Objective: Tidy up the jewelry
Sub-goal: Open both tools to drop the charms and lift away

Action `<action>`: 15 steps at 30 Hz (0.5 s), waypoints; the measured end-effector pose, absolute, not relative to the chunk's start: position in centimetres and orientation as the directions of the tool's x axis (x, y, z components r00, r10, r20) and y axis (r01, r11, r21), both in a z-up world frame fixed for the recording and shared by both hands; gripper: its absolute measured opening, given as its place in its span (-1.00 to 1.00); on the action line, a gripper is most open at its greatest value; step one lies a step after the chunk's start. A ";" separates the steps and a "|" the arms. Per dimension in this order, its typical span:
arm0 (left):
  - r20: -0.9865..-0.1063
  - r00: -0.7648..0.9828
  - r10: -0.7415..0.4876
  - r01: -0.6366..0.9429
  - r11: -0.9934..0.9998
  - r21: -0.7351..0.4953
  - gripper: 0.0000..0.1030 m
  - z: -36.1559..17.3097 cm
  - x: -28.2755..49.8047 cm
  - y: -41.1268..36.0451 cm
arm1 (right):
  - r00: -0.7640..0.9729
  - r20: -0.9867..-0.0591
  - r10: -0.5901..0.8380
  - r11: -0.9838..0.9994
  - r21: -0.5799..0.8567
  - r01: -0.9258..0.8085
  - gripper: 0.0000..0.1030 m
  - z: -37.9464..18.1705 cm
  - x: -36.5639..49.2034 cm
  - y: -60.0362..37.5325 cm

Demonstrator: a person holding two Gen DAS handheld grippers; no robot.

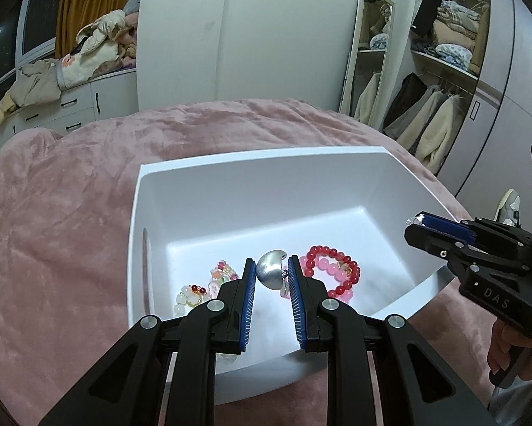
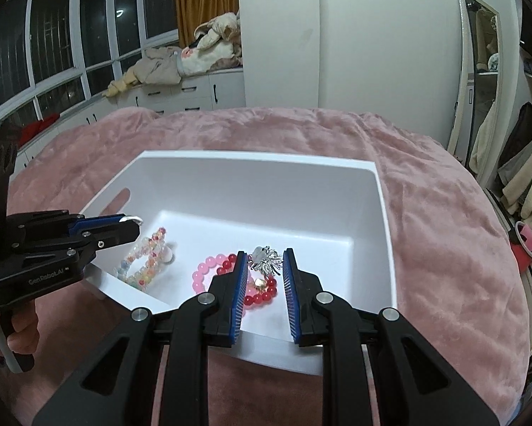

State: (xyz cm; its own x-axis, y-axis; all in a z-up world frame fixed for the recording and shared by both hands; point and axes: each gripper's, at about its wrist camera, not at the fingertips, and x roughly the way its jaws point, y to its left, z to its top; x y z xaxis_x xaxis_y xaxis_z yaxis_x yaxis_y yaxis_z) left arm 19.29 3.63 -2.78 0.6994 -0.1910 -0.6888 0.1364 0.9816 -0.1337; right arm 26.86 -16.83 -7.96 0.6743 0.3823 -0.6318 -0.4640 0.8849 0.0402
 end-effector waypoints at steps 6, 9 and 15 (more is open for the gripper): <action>-0.701 0.686 -0.194 0.131 0.981 -0.143 -0.52 -3.3 19.4 3.3 | 0.661 -0.643 0.385 0.881 0.044 -0.470 -0.58 -8.5 26.9 -16.5; -0.706 0.679 -0.199 0.127 0.980 -0.155 -0.44 -3.4 19.4 3.4 | 0.664 -0.643 0.381 0.887 0.051 -0.459 -0.42 -8.6 27.0 -16.7; -0.702 0.688 -0.184 0.120 0.983 -0.140 0.02 -2.7 18.7 3.5 | 0.704 -0.594 0.389 0.893 0.056 -0.446 0.53 -7.9 26.2 -17.0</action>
